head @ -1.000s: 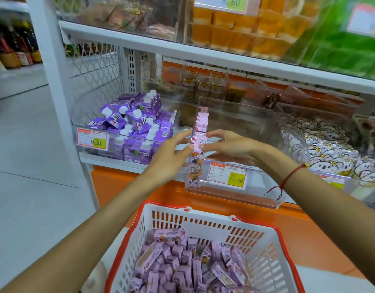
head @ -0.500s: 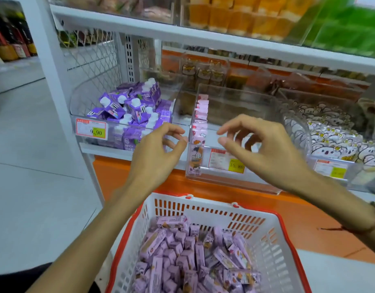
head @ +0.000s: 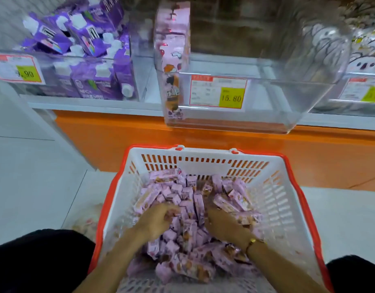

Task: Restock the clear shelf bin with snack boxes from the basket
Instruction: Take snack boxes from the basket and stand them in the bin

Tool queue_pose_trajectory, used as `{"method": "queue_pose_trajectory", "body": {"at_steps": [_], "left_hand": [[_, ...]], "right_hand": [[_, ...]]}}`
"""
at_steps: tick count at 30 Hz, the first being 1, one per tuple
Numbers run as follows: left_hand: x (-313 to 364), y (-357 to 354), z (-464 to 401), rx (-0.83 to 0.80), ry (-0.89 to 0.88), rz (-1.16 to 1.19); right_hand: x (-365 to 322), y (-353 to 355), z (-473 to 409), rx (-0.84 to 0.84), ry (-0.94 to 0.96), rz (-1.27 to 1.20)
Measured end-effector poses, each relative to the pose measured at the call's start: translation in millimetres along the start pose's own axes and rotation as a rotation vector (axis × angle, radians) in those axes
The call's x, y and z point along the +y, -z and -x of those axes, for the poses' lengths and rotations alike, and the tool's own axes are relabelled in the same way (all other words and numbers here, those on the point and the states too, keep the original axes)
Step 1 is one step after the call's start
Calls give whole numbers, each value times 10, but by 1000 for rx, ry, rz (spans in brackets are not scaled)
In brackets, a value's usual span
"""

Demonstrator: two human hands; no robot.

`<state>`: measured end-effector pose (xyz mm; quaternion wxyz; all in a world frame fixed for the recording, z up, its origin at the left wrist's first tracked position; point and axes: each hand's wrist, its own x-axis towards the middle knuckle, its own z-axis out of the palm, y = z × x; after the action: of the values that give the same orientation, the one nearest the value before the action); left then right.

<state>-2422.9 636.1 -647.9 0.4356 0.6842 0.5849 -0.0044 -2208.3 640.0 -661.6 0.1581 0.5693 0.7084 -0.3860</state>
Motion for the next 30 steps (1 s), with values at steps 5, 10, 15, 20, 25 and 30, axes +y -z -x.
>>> {"method": "queue_pose_trajectory", "body": {"at_steps": [5,10,15,20,25,30], "left_hand": [[190,-202,-174,-24,49,-315],[276,-340,-206,-46,139,-189],[401,125,-61,130,158,777],[690,653,77,224,241,920],[1000,981,292,187,142,1182],[1134,1277,493,50,60,1127]], "right_hand": [[358,-251,-12,-11,-63,-154],[351,-202,30,33,-70,-158],[85,297,240,2,-60,-1092],[-123,781,488,-211,153,-1688],[-364,1172,776,-282,266,-1572],[-675,1655,1158,-283,349,-1280]]}}
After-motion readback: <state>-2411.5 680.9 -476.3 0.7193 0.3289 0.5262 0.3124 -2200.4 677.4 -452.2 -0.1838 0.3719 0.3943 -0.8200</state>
